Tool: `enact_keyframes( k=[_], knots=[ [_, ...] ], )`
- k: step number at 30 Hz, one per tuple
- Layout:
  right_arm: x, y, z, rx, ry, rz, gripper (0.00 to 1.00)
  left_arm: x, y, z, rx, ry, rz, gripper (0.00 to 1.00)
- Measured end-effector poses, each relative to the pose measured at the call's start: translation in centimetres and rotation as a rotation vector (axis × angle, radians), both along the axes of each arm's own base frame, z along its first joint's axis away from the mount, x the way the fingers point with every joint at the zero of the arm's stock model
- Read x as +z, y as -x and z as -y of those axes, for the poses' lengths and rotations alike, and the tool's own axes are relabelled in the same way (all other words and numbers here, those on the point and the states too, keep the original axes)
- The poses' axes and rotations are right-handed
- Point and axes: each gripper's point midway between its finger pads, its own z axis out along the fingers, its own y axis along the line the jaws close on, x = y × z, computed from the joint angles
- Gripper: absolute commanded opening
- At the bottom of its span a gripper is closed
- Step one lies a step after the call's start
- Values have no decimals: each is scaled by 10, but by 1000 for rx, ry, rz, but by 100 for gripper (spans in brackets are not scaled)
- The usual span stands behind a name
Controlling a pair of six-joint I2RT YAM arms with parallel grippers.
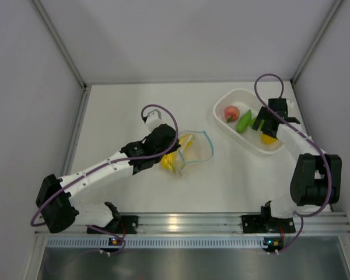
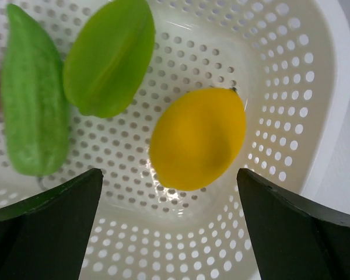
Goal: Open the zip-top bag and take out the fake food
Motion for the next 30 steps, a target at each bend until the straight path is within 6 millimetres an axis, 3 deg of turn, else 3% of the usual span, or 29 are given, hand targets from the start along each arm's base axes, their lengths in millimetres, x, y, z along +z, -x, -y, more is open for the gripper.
enact_keyframes(
  k=[5,9,11,15,21,25,30],
  knots=[
    [48,7,-41,103,-84,184,88,5,-1,2,-4,9,6,0],
    [82,16,-95,241,-188,310,83,11,-2,5,-10,23,12,0],
    [92,25,-133,349,-301,356,79,14,-2,6,-12,29,14,0],
    [99,53,-197,511,-521,399,70,18,-3,8,-16,38,19,0],
    [117,97,-276,700,-724,395,59,32,-2,15,-29,59,39,0],
    [120,110,-307,764,-781,383,54,41,2,23,-49,74,51,0],
    [92,121,-336,784,-768,291,48,44,9,30,-70,77,59,0]
  ],
)
